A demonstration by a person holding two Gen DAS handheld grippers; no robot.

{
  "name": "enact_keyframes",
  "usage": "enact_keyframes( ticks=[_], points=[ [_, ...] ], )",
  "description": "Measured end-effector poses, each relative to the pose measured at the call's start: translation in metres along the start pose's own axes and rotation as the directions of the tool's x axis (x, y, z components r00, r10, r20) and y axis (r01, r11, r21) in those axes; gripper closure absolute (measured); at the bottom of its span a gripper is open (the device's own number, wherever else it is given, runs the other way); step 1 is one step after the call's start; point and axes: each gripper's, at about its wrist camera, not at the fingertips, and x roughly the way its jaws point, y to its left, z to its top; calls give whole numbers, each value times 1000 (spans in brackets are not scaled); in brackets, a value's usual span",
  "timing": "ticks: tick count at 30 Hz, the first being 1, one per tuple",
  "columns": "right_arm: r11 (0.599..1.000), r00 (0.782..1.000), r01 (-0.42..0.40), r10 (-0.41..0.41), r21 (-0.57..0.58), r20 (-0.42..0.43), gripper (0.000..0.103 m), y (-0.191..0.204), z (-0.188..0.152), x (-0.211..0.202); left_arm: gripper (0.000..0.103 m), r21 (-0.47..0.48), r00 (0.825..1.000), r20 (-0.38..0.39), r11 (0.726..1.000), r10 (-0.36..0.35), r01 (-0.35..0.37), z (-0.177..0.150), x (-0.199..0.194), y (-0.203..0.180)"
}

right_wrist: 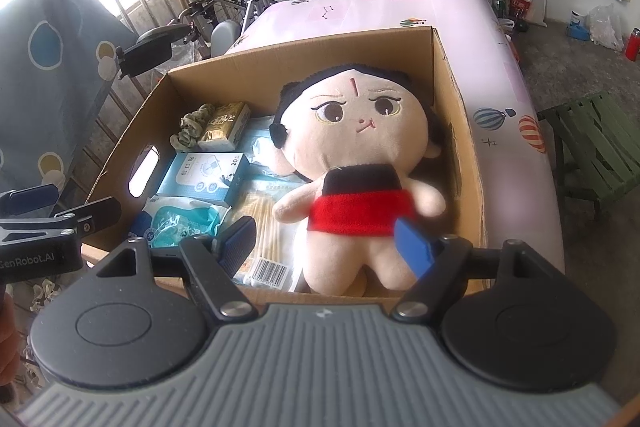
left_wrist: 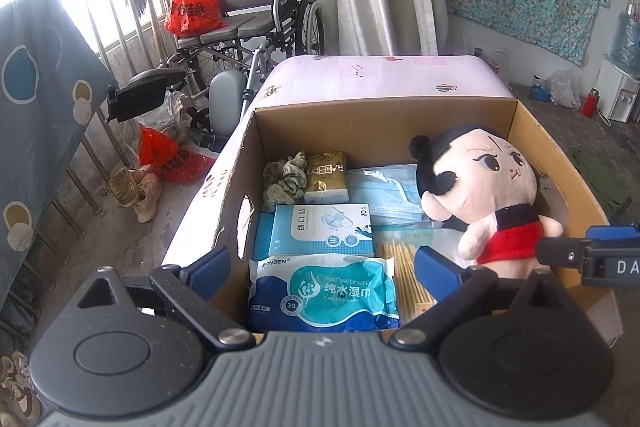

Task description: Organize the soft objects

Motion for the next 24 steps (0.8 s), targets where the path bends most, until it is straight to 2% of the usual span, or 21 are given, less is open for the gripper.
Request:
enact_keyframes(
  ticks=[14, 24],
  points=[
    [1000, 1000, 12, -12, 8, 7, 26, -2, 4, 3, 4, -1, 1000, -19, 1000, 10, -10, 0, 8, 2],
    [1000, 1000, 21, -21, 6, -2, 26, 0, 3, 6, 4, -19, 999, -35, 1000, -22, 22, 0, 12, 3]
  ],
)
